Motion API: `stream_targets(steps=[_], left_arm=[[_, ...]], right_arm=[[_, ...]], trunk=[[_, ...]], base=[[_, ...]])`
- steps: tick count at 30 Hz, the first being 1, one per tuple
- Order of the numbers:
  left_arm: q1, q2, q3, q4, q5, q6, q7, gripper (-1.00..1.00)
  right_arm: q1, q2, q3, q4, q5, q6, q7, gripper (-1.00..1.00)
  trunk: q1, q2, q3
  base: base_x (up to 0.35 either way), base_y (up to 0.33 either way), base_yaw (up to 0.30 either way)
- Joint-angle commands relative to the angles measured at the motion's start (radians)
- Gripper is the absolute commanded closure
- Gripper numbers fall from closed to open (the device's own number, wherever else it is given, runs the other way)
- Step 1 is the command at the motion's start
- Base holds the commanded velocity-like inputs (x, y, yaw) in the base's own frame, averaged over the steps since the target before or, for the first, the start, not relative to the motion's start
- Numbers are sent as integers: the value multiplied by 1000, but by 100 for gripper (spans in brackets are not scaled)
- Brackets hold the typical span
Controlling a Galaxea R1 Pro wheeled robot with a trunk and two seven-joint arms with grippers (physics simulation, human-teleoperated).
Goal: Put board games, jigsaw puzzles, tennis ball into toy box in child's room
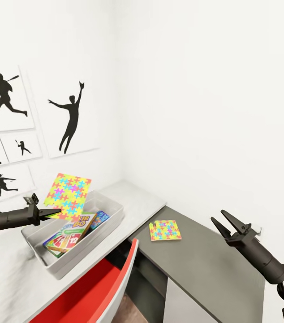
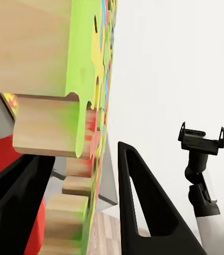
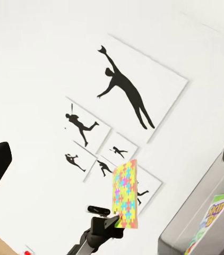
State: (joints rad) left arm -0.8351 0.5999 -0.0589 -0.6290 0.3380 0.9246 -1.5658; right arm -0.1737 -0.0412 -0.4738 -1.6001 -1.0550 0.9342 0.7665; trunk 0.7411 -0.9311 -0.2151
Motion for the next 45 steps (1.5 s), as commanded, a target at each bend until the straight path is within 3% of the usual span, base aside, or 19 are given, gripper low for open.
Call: stream_targets(steps=[1,12,27,35,45], left_arm=[[-1,1,-5,1,3,10,-5,100],[-1,1,-4,1,1,4,-5,100],[-1,0,-13,11,-13,8,-5,100],[-1,-12,-12,13,-30,19,223,100],[-2,-8,-9,19,-33,19,270,100]], right_arm=[[-1,0,-1,0,1,5,3,-100],[-1,0,0,0,1,5,2,-100],[-1,0,-1,0,1,5,2,-100],[-1,-7,-3,1,2,3,1,-100],[-1,-11,-4,-2,1,3,1,-100]], trunk=[[0,-1,0],[0,-1,11],[0,-1,12],[0,-1,12],[0,-1,12]], base=[[47,0,-164],[71,62,-160],[60,64,-9],[0,0,0],[0,0,0]])
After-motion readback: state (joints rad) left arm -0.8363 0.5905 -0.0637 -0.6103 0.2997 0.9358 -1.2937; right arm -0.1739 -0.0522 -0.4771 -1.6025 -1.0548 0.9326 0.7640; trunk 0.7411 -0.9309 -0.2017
